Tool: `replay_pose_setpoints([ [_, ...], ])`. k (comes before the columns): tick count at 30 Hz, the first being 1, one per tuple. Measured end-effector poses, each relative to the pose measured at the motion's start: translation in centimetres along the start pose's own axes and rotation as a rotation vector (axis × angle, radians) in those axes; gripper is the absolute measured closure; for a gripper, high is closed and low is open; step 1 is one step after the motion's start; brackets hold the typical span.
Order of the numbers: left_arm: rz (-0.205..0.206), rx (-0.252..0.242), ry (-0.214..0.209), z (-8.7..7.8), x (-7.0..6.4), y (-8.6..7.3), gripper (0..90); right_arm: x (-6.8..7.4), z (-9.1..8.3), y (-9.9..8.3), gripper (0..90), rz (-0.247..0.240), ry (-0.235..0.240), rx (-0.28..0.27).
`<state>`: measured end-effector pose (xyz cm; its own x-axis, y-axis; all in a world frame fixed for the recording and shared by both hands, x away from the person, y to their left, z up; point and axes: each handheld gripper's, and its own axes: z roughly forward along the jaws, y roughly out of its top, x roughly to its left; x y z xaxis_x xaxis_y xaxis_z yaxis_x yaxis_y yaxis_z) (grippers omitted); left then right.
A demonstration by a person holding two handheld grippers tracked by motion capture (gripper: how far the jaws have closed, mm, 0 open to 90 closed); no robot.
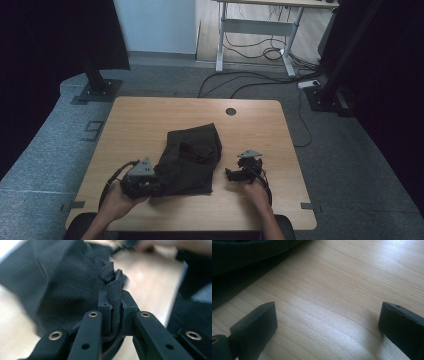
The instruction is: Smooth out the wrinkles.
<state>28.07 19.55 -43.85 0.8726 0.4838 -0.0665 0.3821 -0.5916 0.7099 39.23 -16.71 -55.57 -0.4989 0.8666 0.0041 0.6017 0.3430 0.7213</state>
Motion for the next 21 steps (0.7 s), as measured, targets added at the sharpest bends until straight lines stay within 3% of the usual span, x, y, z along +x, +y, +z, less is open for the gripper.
replay_pose_setpoints([
  [4,0.022,0.048,-0.118,0.7,-0.9,-1.2,73.2,0.0,0.0,0.0,2.1,0.0,0.001,0.0],
  [7,0.064,0.0,-0.163,-1.2,-0.7,-0.6,60.0,0.0,0.0,0.0,2.1,-0.002,0.001,-0.001],
  [10,0.075,-0.088,-0.12,-3.9,0.6,0.9,47.0,0.0,0.0,0.0,2.1,-0.001,0.001,0.0],
  [13,0.072,-0.143,-0.075,-5.0,2.7,2.4,38.6,0.0,0.0,0.0,2.1,-0.002,0.001,0.0],
  [17,0.039,-0.138,0.043,-3.3,6.0,4.2,30.5,0.0,0.0,0.0,2.1,-0.002,0.001,-0.001],
  [21,-0.019,-0.114,0.073,0.2,8.4,4.8,26.6,0.0,0.0,0.0,1.9,-0.003,0.003,0.0],
])
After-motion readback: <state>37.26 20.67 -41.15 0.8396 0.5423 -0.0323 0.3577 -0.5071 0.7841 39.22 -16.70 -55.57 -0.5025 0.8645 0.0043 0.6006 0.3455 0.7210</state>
